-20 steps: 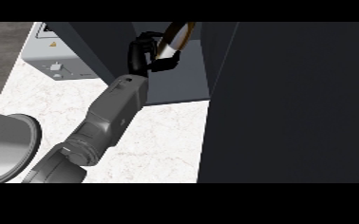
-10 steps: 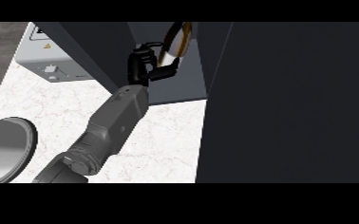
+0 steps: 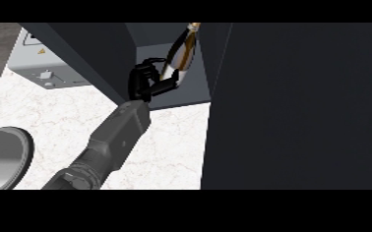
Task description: Pick up the wine, place it into the cabinet and close the cabinet
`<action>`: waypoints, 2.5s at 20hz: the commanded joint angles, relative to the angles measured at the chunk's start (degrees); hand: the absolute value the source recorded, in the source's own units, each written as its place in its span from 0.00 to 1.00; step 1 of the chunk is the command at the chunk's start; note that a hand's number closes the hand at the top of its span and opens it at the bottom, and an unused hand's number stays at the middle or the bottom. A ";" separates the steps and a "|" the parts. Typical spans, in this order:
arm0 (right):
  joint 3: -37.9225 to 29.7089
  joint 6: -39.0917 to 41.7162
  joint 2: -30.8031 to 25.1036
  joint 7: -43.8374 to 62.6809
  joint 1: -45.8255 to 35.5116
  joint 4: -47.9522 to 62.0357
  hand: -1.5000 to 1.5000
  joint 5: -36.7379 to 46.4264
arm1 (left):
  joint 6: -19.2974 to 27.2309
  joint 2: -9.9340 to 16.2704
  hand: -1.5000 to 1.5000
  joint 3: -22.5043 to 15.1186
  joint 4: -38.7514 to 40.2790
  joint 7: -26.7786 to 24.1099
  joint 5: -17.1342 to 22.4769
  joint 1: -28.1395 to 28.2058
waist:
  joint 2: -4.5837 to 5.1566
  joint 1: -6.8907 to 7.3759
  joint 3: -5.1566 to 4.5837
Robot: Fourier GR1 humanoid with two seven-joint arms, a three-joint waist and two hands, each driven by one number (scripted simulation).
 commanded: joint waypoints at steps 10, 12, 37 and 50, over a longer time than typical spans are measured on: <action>0.27 0.13 0.93 -0.37 -0.73 1.11 0.00 -1.83 | 1.60 -0.02 1.00 -2.81 -0.67 0.82 2.81 3.34 | 0.12 -2.43 -0.08; 0.50 0.52 0.65 -0.33 0.69 0.59 0.00 -1.30 | 0.93 -0.02 1.00 -3.77 -1.07 -0.66 2.65 5.06 | -0.21 -1.19 -0.06; -1.05 3.07 0.30 -2.34 4.90 -1.01 0.00 -3.21 | 9.83 -0.02 1.00 -6.47 -1.55 5.97 6.93 -7.31 | 0.22 -0.62 0.15; -3.49 2.79 -0.21 -2.31 3.61 -0.83 0.00 -4.26 | 12.20 0.56 1.00 -3.81 1.15 10.04 8.83 -13.43 | 0.66 -0.28 0.12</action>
